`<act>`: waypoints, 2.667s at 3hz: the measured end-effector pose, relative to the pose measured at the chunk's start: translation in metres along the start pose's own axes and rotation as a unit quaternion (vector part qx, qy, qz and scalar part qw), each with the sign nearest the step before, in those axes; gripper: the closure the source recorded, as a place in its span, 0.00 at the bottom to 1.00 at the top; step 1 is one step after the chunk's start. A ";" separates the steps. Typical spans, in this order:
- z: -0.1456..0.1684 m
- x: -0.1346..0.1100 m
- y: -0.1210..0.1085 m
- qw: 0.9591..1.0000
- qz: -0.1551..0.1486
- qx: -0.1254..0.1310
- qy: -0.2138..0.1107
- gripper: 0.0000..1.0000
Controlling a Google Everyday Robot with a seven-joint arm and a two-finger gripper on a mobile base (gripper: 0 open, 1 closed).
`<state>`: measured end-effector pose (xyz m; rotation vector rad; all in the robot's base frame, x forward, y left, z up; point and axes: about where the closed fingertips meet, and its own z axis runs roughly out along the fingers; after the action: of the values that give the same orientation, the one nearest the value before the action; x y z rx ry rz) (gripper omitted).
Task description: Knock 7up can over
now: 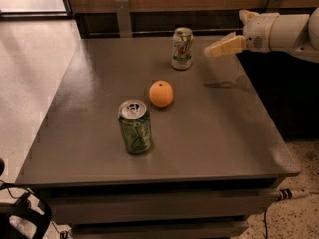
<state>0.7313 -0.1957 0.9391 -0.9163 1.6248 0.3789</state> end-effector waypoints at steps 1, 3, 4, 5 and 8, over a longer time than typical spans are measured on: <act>0.019 0.003 0.003 0.999 0.017 -0.013 -0.024 0.00; 0.053 0.007 0.022 0.996 0.041 -0.056 -0.057 0.00; 0.063 0.011 0.031 0.994 0.052 -0.070 -0.068 0.00; 0.074 0.014 0.035 0.992 0.062 -0.081 -0.078 0.00; 0.104 0.027 0.045 0.986 0.091 -0.110 -0.087 0.00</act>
Offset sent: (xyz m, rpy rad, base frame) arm 0.0235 0.0436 -0.0247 0.1575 0.0123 0.1068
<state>0.7686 -0.1059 0.8752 -0.8744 1.5298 0.7564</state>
